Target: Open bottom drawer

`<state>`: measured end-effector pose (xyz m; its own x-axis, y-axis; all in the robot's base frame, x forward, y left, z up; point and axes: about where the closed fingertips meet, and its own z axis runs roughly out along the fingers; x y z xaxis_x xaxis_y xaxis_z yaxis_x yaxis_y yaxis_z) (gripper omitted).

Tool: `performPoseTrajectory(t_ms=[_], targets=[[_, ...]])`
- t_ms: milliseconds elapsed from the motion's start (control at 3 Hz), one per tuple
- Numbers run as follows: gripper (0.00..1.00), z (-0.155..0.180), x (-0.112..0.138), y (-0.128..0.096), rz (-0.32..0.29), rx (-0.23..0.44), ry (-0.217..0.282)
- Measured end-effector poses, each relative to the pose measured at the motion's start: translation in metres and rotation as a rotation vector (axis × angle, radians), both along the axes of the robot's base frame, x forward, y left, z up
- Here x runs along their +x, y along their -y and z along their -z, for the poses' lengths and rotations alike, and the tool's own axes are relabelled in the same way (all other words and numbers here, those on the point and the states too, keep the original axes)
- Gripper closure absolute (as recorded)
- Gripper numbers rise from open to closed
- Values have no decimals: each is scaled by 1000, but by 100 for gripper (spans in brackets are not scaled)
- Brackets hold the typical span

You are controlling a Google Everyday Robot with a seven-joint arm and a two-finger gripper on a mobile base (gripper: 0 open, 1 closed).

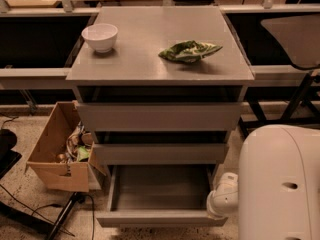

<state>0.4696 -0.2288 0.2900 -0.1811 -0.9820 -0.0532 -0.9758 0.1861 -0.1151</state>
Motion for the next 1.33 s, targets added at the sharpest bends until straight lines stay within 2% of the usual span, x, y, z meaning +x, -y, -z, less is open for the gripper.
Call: performPoseTrajectory(t_ms=[333,667,1000,1333], targets=[[16,12,39,-57,-176,43,59],[0,53,45,-82,-265,22,6],[0,58,43,-83,-262,24,0],[0,105,19,-88,-227,56,-67]])
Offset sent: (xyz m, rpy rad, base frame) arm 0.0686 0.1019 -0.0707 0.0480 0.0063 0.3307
